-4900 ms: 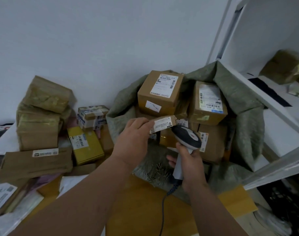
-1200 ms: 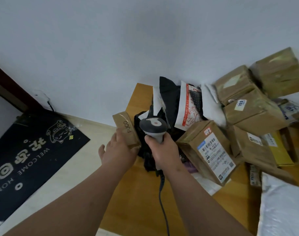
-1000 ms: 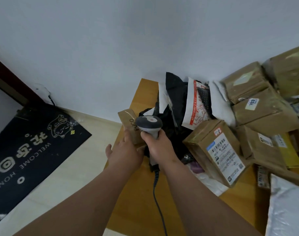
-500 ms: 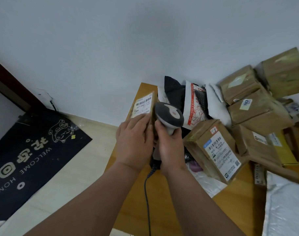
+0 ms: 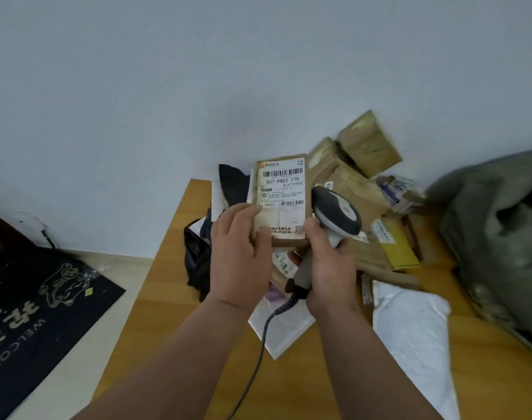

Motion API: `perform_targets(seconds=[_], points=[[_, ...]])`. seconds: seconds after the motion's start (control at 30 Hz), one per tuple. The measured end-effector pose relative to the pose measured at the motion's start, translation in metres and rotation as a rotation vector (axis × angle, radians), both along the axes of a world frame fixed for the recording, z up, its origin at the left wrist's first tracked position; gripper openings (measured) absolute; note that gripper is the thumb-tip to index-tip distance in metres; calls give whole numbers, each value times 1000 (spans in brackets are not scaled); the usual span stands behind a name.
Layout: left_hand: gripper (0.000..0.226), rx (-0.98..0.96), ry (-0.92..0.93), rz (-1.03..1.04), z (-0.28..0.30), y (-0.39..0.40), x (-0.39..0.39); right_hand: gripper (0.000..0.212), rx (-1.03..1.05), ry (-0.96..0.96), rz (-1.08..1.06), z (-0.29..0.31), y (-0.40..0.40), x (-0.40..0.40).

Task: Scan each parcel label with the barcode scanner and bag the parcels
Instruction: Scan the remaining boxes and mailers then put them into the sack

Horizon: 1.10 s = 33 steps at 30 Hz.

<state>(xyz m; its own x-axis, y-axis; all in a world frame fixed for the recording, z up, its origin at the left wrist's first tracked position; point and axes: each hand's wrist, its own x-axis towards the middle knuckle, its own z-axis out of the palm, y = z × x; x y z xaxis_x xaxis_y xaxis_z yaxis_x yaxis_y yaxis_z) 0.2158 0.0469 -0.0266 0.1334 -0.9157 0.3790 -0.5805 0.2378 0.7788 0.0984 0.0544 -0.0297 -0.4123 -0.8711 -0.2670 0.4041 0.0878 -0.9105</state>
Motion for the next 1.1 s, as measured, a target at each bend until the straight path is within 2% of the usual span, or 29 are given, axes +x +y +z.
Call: perform_targets(seconds=[0.1, 0.17, 0.23, 0.33, 0.53, 0.8, 1.1], points=[[44, 325, 166, -80, 6, 7, -28, 22, 8, -24, -38, 4, 18, -37], [42, 524, 336, -177, 10, 15, -48, 22, 7, -15, -53, 6, 30, -60], [35, 640, 443, -234, 13, 25, -67, 24, 6, 3, -67, 8, 42, -79], [37, 632, 448, -250, 15, 35, -91, 31, 53, 17, -108, 6, 57, -104], [45, 501, 358, -148, 16, 49, -126, 21, 120, 130, -176, 6, 88, -149], [48, 455, 264, -86, 9, 62, -158, 11, 103, 245, 86, 25, 119, -177], [49, 461, 276, -111, 2, 68, -172, 13, 156, 228, 107, 31, 128, -188]])
